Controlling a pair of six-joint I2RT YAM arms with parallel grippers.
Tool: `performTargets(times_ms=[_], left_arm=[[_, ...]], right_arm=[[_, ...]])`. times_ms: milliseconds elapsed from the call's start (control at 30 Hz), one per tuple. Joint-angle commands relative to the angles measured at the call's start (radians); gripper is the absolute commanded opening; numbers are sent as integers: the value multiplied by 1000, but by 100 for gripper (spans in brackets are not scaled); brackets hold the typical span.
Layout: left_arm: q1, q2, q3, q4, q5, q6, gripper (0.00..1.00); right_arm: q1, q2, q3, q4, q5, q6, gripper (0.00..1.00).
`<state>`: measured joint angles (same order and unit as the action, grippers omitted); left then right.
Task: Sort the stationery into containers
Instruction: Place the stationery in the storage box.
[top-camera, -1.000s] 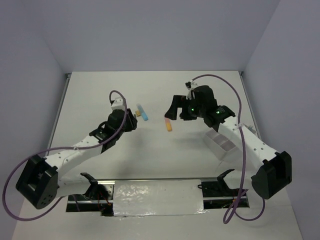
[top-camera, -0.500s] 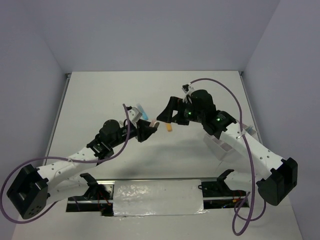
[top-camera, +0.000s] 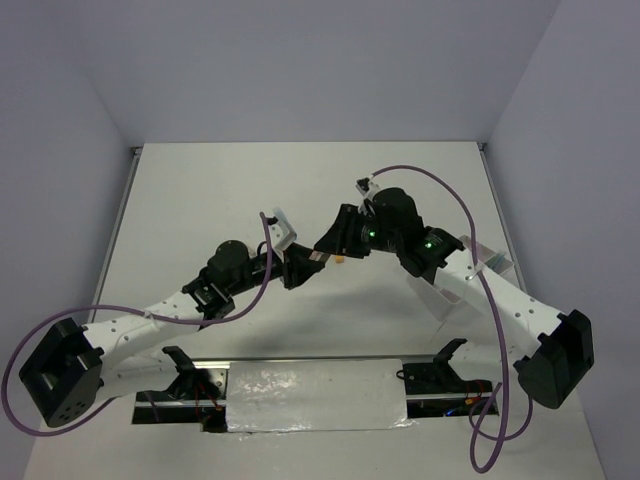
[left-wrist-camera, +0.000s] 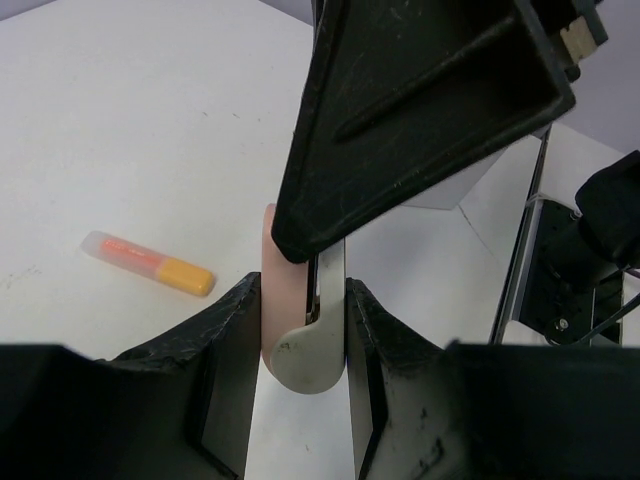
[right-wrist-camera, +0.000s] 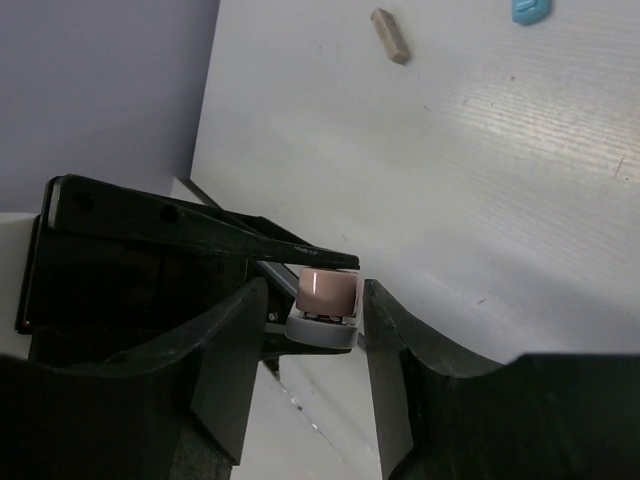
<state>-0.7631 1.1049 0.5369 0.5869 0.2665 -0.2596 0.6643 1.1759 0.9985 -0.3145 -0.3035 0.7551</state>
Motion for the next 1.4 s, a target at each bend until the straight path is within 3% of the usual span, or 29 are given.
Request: performTargets(times_ms=[0, 67, 100, 200, 233, 333, 367, 467, 500, 533, 567, 667, 700, 800, 833, 900, 933, 1133, 1367], left_arm=[[-5, -13, 37, 93, -16, 39, 0], [-5, -16, 37, 94, -23, 40, 0], [-5, -16, 38, 96, -18, 37, 0], [-5, -11, 40, 109, -4, 30, 0], [-7, -10, 40, 111, -4, 29, 1], [-7, 0, 44, 103, -3, 23, 6], [-7, 1, 46, 102, 0, 23, 7], [-7, -4, 40, 108, -18, -9, 44], [-7, -5, 38, 100, -33, -19, 65], [-7, -7, 44, 87, -52, -32, 96], [-7, -8, 55, 64, -78, -59, 99], [-7, 4, 155, -167, -268, -168, 99], [-7, 12, 220, -326, -402, -202, 99], [-5, 50, 369, -633, -687, -378, 99], [-4, 73, 403, -841, -740, -464, 100], [1, 88, 467, -977, -774, -497, 99], [1, 93, 480, -1057, -764, -501, 99], [1, -3, 439, -1156, -691, -486, 99], [2, -74, 388, -1179, -718, -448, 99]], right_arm=[[21, 8, 26, 42, -17, -10, 52], [23, 25, 46, 6, -8, -34, 64], [27, 31, 49, -1, -5, -40, 65], [31, 45, 37, 26, -39, -36, 56], [34, 47, 32, 34, -49, -30, 51], [34, 36, 31, 46, -45, -25, 3], [34, 33, 32, 43, -22, -28, 2], [31, 34, 64, -13, 26, -71, 0], [31, 36, 74, -30, 79, -98, 0], [29, 34, 89, -46, 108, -111, 0], [12, 30, 98, -82, 137, -126, 0], [-66, 15, 124, -170, 277, -178, 0], [-93, 8, 129, -195, 373, -204, 0], [-244, -22, 103, -273, 457, -229, 0], [-273, -50, 89, -288, 527, -229, 0], [-310, -79, 57, -307, 642, -228, 0], [-313, -79, 52, -343, 775, -218, 0], [-358, -21, 39, -451, 955, -119, 0], [-365, -6, -26, -462, 1001, -11, 0]])
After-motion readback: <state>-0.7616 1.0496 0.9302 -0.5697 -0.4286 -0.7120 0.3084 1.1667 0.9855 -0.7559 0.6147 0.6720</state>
